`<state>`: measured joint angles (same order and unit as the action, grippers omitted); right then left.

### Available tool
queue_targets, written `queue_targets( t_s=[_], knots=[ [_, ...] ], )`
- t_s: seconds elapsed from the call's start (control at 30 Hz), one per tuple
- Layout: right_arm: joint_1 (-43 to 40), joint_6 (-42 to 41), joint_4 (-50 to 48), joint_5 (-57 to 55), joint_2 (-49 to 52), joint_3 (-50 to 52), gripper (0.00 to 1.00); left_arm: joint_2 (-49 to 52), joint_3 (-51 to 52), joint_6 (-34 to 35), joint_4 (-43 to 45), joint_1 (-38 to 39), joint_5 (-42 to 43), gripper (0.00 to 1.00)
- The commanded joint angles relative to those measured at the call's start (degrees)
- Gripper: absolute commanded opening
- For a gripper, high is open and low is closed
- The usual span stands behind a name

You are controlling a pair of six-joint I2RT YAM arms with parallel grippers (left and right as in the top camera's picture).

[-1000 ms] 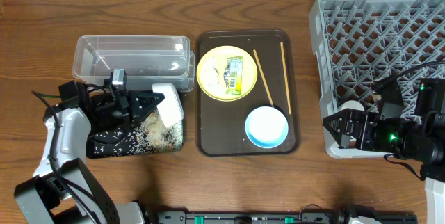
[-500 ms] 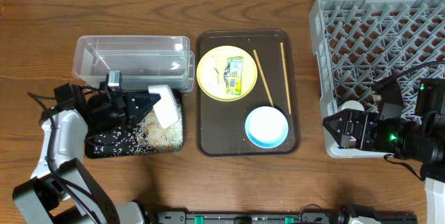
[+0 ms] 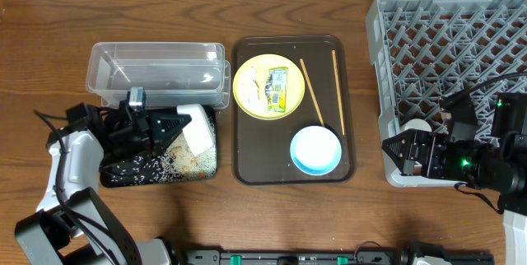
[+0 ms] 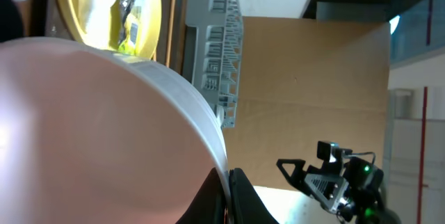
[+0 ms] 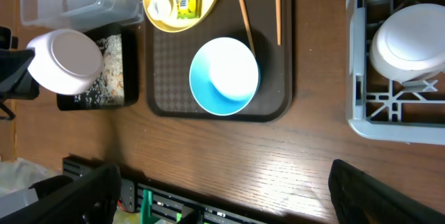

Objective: Sort waste into correct bins and load items into the dishwasher rack
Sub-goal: 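Carry the pink bowl over the black tray and tip the rice out, then set the empty pink bowl back on the brown tray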

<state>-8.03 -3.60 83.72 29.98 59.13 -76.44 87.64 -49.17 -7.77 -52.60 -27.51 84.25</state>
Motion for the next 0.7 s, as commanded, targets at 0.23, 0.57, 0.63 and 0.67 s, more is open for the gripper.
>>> queue_targets(
  t_s=[0.23, 0.57, 0.63, 0.67],
  knots=[
    [-0.15, 0.92, -0.09, 0.07, -0.31, -0.63, 0.93, -6.62, -1.07, 3.04, -2.58, 6.14, -12.41, 0.06],
    [-0.15, 0.90, -1.22, 0.04, -0.31, -0.63, 0.94, -21.40, -2.67, 26.95, 9.40, 38.58, -61.11, 0.06],
    [-0.15, 0.90, -1.22, 0.04, -0.31, -0.63, 0.94, -20.57, -2.29, 29.59, 11.39, 46.38, -70.38, 0.06],
    [-0.15, 0.90, -1.25, 0.04, -0.31, -0.63, 0.94, -19.58, -2.03, 30.77, 12.48, 50.23, -74.42, 0.06]
  ],
)
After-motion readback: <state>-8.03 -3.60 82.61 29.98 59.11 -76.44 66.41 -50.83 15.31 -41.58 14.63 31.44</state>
